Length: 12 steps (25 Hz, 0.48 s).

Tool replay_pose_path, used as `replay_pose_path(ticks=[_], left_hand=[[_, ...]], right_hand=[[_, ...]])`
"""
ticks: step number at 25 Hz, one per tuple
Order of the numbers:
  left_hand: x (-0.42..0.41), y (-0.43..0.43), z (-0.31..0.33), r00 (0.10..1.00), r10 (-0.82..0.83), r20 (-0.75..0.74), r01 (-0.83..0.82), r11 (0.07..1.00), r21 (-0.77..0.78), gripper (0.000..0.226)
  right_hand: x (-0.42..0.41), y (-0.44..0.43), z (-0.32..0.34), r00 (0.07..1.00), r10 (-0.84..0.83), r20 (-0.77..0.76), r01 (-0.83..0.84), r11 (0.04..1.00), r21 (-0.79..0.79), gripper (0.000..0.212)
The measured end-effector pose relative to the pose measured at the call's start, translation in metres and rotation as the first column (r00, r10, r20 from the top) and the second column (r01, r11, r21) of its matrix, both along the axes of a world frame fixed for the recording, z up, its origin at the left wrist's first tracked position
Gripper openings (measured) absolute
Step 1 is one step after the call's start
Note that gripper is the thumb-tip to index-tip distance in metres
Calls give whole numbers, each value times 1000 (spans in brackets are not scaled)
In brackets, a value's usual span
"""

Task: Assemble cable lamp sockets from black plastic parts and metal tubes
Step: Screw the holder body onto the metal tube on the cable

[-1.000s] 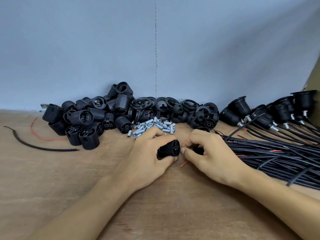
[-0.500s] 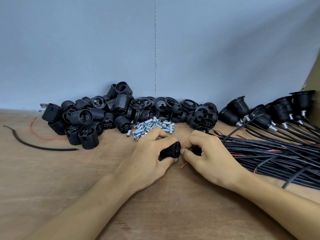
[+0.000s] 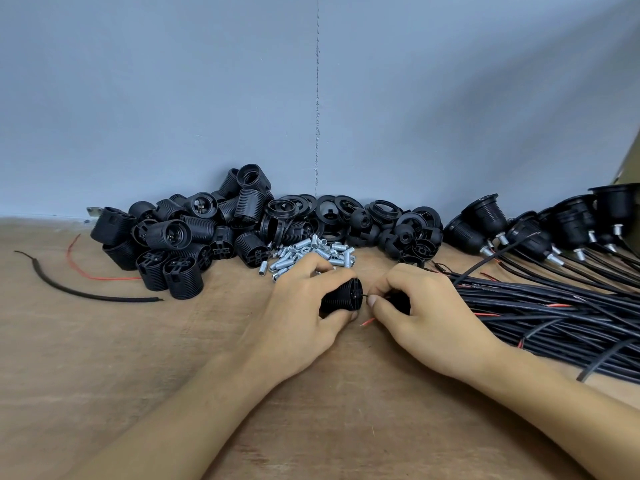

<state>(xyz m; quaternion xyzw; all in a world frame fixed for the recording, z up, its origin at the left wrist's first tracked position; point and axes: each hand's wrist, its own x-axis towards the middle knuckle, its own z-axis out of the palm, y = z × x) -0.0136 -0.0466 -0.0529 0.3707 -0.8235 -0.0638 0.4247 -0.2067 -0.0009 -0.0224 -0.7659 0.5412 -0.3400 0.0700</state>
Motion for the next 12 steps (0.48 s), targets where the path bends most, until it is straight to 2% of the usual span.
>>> replay_pose_path(ticks=[12], left_hand=[[-1,2,-1,999,9,34,-9,1000,0,29]], right_hand=[[6,2,3,999,10,-31,-10,1000,-18,11]])
